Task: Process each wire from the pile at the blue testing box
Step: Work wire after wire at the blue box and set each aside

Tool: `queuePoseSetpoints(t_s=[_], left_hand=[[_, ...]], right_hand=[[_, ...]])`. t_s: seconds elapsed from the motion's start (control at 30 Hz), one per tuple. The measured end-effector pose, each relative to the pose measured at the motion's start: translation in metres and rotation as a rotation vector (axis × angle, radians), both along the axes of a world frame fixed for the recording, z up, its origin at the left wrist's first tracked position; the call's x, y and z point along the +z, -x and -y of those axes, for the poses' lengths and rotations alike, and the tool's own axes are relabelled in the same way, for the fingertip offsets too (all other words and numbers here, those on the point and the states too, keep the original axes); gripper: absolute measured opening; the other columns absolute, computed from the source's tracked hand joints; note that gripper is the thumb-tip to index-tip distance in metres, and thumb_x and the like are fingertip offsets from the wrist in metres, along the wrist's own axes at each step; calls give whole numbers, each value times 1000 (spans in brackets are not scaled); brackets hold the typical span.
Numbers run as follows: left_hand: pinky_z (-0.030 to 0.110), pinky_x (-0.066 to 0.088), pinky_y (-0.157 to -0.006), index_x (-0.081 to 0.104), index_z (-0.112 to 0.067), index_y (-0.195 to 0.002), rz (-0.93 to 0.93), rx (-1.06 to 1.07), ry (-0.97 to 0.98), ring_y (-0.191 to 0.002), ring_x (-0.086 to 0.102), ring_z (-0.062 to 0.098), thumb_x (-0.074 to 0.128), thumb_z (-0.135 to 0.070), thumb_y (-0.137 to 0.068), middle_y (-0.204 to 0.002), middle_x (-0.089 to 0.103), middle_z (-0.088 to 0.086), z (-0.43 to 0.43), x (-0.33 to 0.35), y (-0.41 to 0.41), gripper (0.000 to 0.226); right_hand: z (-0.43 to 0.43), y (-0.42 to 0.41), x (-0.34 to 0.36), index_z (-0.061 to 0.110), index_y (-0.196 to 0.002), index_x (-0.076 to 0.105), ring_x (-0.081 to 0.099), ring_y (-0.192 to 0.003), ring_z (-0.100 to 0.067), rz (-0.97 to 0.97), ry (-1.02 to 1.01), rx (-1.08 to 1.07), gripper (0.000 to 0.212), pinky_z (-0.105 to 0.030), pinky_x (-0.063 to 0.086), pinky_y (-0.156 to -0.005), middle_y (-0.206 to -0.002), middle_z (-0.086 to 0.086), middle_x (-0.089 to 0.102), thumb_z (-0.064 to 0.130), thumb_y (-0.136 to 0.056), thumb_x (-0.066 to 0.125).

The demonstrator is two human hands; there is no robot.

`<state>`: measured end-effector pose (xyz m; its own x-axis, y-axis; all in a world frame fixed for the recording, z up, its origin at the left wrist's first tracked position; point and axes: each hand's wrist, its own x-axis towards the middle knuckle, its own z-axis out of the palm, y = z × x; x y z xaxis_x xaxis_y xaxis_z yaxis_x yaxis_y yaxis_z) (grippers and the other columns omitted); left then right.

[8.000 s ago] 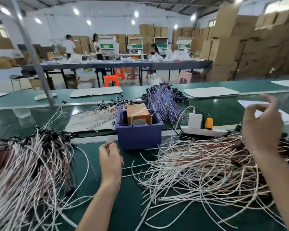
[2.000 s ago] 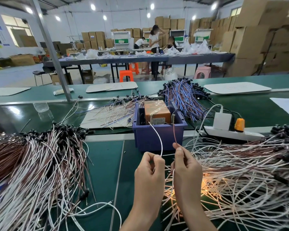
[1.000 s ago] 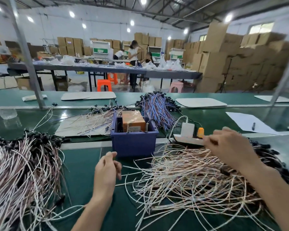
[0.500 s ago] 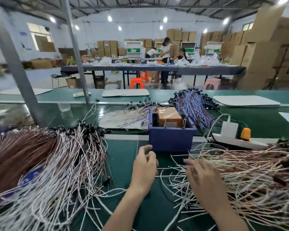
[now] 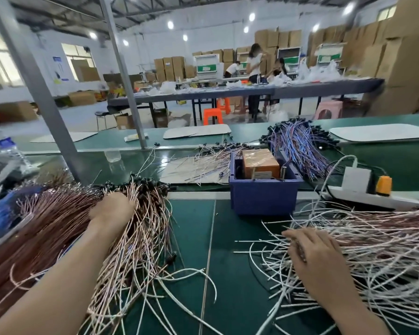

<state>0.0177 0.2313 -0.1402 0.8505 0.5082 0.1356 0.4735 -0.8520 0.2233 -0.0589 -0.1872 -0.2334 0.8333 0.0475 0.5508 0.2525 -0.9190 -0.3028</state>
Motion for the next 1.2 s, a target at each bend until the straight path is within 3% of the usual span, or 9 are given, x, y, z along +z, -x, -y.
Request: queuePoseSetpoints(t_s=[0.33,0.47,0.53,0.63,0.77,0.87,0.93,1.03,1.2], left_hand=[[39,50,-81,61,-6,-89,91,124,167,-91,66,34,54,-28,-99,-101,68,17,4,-15,-17,25],[47,57,-77,64,2,-101,344,147,320,-89,65,36,50,-26,-101,-97,68,20,14,4,-14,31],[45,58,-73,59,-1,-108,582,19,554,-81,64,29,50,-23,-103,-99,68,18,36,29,-6,24],[17,52,-59,52,-22,-105,837,-380,709,-75,63,12,50,-23,-104,-92,67,2,95,74,27,3],[18,47,-53,55,-40,-103,698,-958,626,-60,55,7,54,-32,-102,-76,63,-6,190,70,78,8],[34,52,-66,54,-34,-113,372,-1191,411,-67,57,14,55,-33,-102,-80,65,-9,246,29,99,12],[38,51,-71,51,-33,-117,261,-1197,407,-73,56,20,52,-39,-103,-85,66,-3,255,11,103,16],[24,50,-74,55,-39,-119,262,-1190,338,-83,59,7,48,-50,-102,-93,68,-14,241,4,96,21],[28,51,-82,67,-33,-106,401,-1270,-124,-89,64,5,48,-47,-102,-100,70,-17,219,11,70,23]], right_hand=[[-1,2,3,23,-113,71,66,-102,-16,43,-5,16,27,-37,46,-100,-106,6,71,20,-88,62],[-3,6,6,23,-115,70,66,-103,-15,32,-51,37,28,-36,47,-102,-106,7,70,19,-89,60],[-5,8,10,21,-118,69,66,-107,-16,48,-99,55,29,-35,43,-107,-109,6,70,17,-90,61],[-12,18,24,29,-124,63,55,-120,-1,120,-237,137,30,-22,33,-112,-120,13,65,31,-96,53],[-38,26,67,39,-133,57,57,-127,-2,-107,-1203,441,51,-24,41,-101,-134,18,64,64,-89,50],[-40,23,98,18,-92,73,73,-96,-17,-160,-1945,620,40,-32,58,-87,-93,-3,75,50,-95,50],[-32,26,104,21,-66,59,60,-57,-15,-152,-2083,622,41,-31,60,-65,-59,4,49,42,-100,51],[-3,28,88,21,-68,54,29,-38,-7,-147,-2205,530,34,-22,46,-45,-50,8,29,37,-98,56],[16,23,65,13,-106,63,28,-36,-6,-291,-1767,383,17,-21,30,-32,-66,-3,58,23,-95,55]])
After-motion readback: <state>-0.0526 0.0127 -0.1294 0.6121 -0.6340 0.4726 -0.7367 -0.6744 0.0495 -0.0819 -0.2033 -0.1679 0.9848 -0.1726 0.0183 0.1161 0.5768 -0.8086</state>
